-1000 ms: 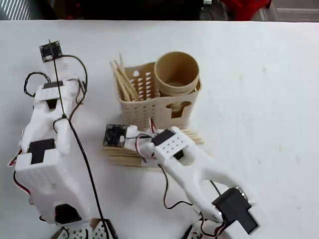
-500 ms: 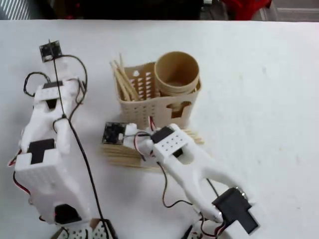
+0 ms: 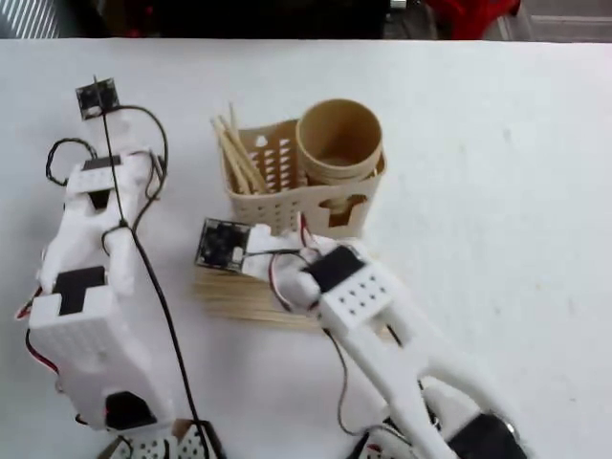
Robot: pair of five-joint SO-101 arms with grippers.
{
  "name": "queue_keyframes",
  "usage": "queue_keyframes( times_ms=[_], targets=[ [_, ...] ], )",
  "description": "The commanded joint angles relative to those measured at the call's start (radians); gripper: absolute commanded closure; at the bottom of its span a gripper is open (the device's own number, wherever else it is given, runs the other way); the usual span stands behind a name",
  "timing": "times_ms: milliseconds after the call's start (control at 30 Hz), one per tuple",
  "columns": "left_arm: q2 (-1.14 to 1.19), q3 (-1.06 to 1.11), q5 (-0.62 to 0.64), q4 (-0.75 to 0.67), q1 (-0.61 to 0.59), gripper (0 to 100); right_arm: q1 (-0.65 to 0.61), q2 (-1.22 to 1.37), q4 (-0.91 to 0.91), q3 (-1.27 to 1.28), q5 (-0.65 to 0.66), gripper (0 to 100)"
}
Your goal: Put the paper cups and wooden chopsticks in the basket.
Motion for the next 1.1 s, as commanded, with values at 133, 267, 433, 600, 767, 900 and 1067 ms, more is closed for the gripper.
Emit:
queue_keyframes(
  times_ms=[133, 267, 433, 600, 767, 900, 1067],
  targets=[
    [-0.005, -0.052, -0.011, -0.023, 0.004, 84, 0.002, -0.272, 0.022, -0.153, -0.121, 98.2],
    [-0.005, -0.052, -0.011, -0.023, 0.004, 84, 0.004, -0.280, 0.019, -0.318, -0.222, 98.2],
    [-0.004, -0.052, -0.011, -0.023, 0.001, 84, 0.007, -0.249, -0.093, -0.509, -0.348, 98.2],
    [-0.004, -0.052, -0.011, -0.025, -0.001, 84, 0.008, -0.206, -0.295, -0.562, -0.430, 98.2],
    [-0.004, -0.052, -0.011, -0.025, -0.001, 84, 0.007, -0.193, -0.334, -0.559, -0.430, 98.1],
    [-0.004, -0.052, -0.011, -0.025, 0.004, 84, 0.018, -0.191, -0.343, -0.559, -0.516, 98.1],
    [-0.004, -0.052, -0.011, -0.025, 0.004, 84, 0.061, -0.191, -0.486, -0.516, -0.601, 98.1]
  ],
)
